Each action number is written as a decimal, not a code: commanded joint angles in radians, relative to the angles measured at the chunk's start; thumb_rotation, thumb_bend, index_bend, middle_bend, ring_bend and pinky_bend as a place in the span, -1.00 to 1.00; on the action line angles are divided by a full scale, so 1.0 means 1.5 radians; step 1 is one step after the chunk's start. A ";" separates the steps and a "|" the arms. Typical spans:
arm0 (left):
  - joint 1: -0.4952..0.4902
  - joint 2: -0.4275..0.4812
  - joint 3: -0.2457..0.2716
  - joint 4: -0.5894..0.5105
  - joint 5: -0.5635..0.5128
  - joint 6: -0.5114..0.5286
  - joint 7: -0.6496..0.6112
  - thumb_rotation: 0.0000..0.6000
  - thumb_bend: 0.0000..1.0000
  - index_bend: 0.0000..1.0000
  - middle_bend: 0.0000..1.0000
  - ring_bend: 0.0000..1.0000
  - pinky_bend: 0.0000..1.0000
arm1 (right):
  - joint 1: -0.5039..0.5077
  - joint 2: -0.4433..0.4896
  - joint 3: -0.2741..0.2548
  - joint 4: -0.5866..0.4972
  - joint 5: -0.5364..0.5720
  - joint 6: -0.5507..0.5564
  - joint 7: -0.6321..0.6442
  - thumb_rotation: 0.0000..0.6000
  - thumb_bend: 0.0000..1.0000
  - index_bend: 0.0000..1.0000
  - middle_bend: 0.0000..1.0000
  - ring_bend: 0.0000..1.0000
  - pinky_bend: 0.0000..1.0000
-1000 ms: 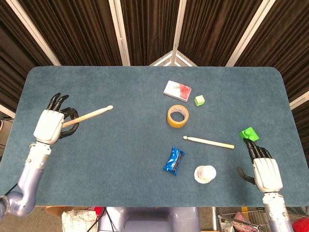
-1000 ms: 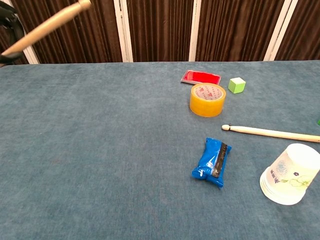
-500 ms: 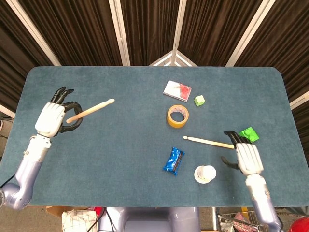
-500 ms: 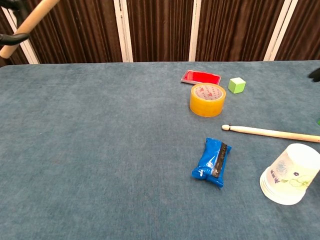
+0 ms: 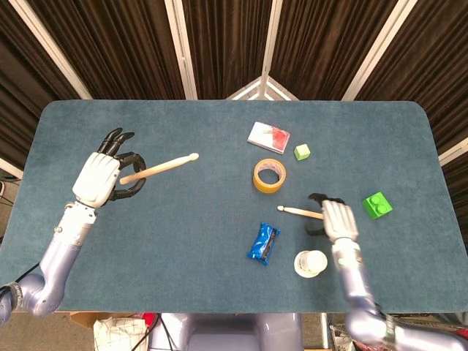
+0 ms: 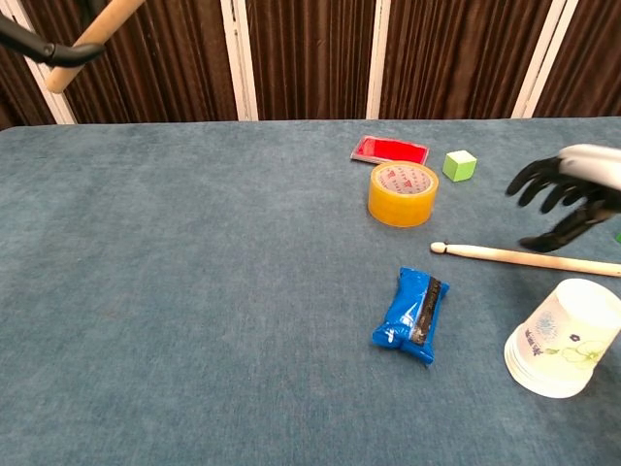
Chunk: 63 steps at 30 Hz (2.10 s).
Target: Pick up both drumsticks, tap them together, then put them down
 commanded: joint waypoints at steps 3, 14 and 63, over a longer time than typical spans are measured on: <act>0.005 0.009 -0.004 -0.006 0.005 0.004 -0.001 1.00 0.05 0.21 0.18 -0.76 -0.99 | 0.043 -0.066 -0.004 0.063 0.042 0.043 -0.050 1.00 -0.40 -0.36 -0.37 -0.37 -0.66; 0.030 0.045 -0.008 -0.013 0.026 0.032 -0.034 1.00 0.05 0.22 0.18 -0.76 -0.99 | 0.033 -0.106 -0.064 0.180 -0.029 0.066 -0.038 1.00 -0.41 -0.26 -0.34 -0.32 -0.66; 0.070 0.087 -0.010 -0.022 0.046 0.042 -0.064 1.00 0.05 0.24 0.19 -0.76 -0.99 | -0.027 -0.128 -0.085 0.324 -0.135 0.028 0.022 1.00 -0.35 0.01 -0.02 -0.13 -0.66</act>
